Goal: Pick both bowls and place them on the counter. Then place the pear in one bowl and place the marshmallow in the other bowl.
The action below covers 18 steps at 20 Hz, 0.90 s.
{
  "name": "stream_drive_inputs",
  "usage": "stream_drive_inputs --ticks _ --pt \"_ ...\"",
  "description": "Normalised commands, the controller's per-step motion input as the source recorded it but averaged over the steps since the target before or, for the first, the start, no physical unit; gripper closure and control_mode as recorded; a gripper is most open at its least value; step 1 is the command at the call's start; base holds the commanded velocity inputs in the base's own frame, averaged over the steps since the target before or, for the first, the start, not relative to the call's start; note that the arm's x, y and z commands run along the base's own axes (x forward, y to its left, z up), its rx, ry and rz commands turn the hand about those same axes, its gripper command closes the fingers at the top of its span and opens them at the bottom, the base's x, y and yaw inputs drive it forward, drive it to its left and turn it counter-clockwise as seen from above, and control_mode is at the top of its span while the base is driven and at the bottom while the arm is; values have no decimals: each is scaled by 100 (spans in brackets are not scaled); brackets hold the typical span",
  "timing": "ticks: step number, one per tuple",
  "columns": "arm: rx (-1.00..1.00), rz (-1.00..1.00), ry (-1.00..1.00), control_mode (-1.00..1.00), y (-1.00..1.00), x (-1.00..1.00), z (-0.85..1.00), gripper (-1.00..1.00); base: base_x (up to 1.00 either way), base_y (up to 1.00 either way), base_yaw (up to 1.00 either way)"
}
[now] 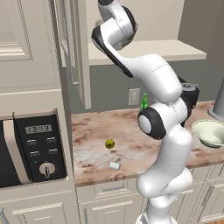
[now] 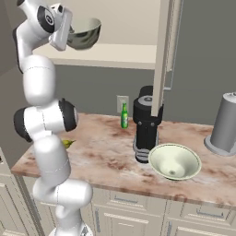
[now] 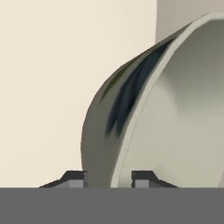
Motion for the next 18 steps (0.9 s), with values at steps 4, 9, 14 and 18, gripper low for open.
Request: stream_drive_inputs --ticks 4,9,14,18 --pt "3 5 -9 -100 -7 -29 -15 100 0 0 0" --pt "3 0 -19 -100 -28 -60 -1 100 0 0 0" --pt "1 0 -22 -100 -30 -83 0 100 0 0 0" --pt "1 0 -20 -100 -26 -98 -5 100 0 0 0"
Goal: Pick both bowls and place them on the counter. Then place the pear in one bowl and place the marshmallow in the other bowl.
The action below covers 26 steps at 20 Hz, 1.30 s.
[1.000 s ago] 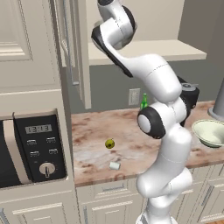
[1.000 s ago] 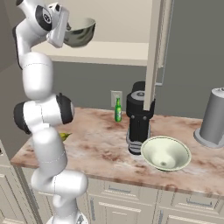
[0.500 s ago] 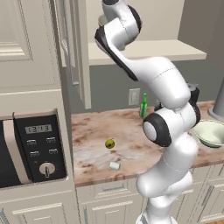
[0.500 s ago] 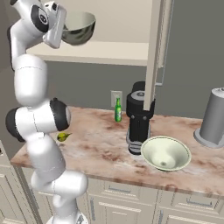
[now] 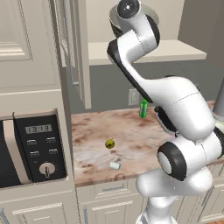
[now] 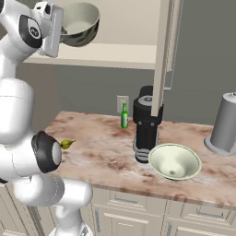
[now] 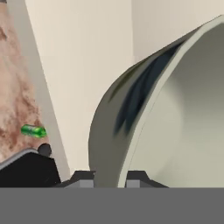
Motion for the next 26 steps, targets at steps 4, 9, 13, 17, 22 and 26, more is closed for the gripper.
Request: stream_drive_inputs --ticks 4,9,13,17,22,26 --pt "3 -2 -19 -100 -23 -100 -12 100 0 0 0" --pt "1 -3 -17 -100 -16 -100 -13 100 0 0 0" --pt "0 -5 -17 -100 -10 -100 -21 100 0 0 0" --pt "0 -3 -12 -100 -7 -100 -31 100 0 0 0" --pt "0 -2 -1 -100 0 -85 -57 100 0 0 0" --pt "0 -2 0 -100 -5 -65 -62 100 0 0 0"
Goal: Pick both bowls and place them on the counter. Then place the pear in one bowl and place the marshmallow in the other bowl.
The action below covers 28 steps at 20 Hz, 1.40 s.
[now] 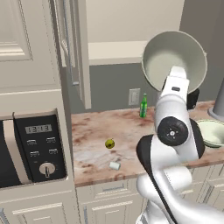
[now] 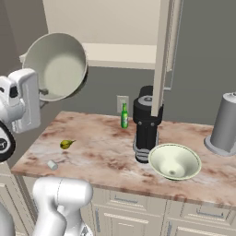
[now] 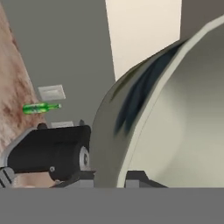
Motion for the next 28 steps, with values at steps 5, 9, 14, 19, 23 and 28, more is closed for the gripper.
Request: stream_drive_inputs --ticks 5,9,14,19,23,28 --pt "0 -2 1 -100 -10 -55 -58 100 0 0 0" --pt "0 0 7 -100 -8 -40 -60 100 0 0 0" --pt "0 0 9 -100 -7 -34 -65 100 0 0 0" --pt "0 0 8 -100 -11 -31 -70 100 0 0 0" --pt "0 0 9 -100 -5 -10 -71 100 0 0 0" --pt "0 0 4 -100 -12 6 -68 100 0 0 0"
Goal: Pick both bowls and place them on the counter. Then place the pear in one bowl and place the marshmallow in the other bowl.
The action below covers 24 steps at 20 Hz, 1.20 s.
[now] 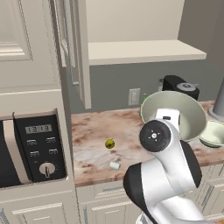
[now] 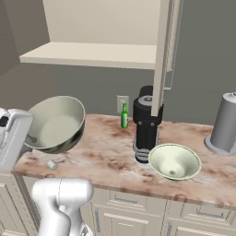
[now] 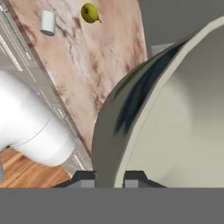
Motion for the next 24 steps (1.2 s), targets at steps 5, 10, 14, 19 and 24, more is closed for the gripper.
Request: stream_drive_inputs --ticks 5,10,14,19,24 --pt "1 0 2 -100 -9 31 -63 100 0 0 0" --pt "2 4 2 -100 -18 42 -57 100 0 0 0" --pt "5 7 0 -100 -33 35 -49 100 0 0 0" --pt "4 7 0 -100 -33 35 -47 100 0 0 0" --pt "4 7 0 -100 -32 41 -50 100 0 0 0"
